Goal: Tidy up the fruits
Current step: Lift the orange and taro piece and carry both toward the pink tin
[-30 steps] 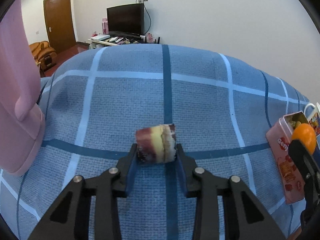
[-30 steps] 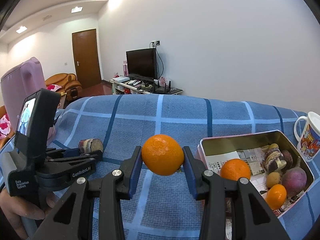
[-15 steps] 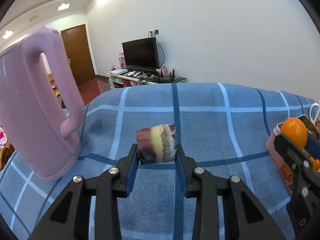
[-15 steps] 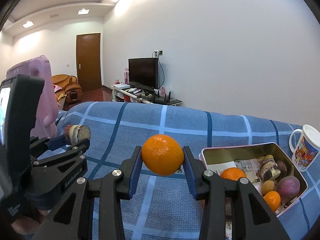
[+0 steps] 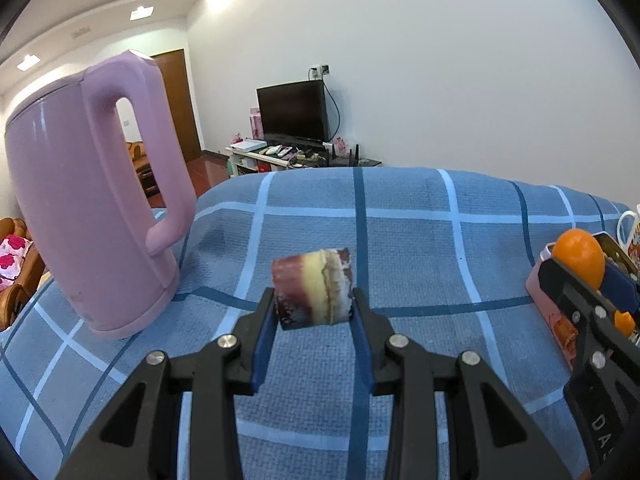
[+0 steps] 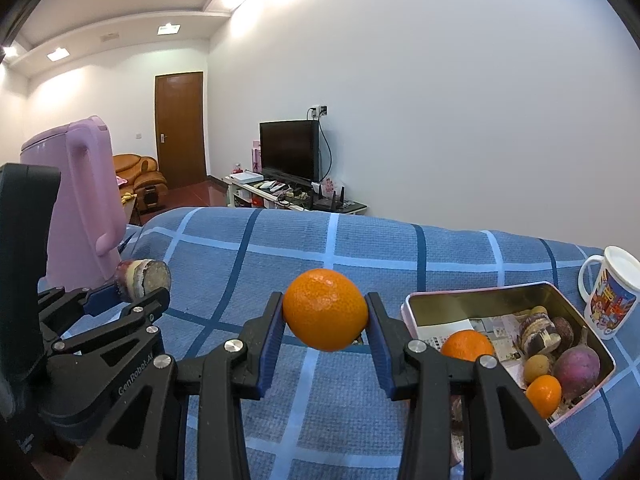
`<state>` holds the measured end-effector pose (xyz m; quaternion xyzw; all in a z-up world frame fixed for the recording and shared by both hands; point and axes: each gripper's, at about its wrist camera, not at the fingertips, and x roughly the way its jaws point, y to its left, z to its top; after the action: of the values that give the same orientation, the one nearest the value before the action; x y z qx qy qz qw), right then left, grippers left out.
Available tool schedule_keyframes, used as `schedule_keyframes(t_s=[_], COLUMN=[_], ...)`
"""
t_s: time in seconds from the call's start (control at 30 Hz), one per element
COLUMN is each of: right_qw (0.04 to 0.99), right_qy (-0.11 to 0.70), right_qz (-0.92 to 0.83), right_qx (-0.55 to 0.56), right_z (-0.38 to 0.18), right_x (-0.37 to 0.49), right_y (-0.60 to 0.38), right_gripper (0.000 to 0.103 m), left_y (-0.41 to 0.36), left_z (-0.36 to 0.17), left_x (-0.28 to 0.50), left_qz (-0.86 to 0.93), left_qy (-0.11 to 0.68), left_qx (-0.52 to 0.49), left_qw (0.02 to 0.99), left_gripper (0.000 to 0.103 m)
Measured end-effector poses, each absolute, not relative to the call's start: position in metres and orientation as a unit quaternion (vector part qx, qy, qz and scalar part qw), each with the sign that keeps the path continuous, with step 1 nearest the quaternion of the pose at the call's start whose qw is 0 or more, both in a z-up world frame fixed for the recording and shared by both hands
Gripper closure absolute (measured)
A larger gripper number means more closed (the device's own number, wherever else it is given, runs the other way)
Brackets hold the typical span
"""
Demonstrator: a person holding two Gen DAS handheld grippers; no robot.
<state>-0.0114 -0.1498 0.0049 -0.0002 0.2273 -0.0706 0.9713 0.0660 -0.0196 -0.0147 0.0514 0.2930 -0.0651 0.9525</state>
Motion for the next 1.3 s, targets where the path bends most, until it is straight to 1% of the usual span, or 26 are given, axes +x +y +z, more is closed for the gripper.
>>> schedule_keyframes(t_s=[1.3], right_qw=[0.971], right_qy=[0.227], right_qz=[-0.077], right_qx=[-0.006], right_z=[0.008], right_x=[-0.047], right_y=[-0.145], right_gripper=[0.061], left_y=[-0.018], left_z=[-0.011], left_x=[0.013], left_qz=[-0.069], left_qy=[0.283], left_qx=[0.022], left_qw=[0.956], left_gripper=[0.066])
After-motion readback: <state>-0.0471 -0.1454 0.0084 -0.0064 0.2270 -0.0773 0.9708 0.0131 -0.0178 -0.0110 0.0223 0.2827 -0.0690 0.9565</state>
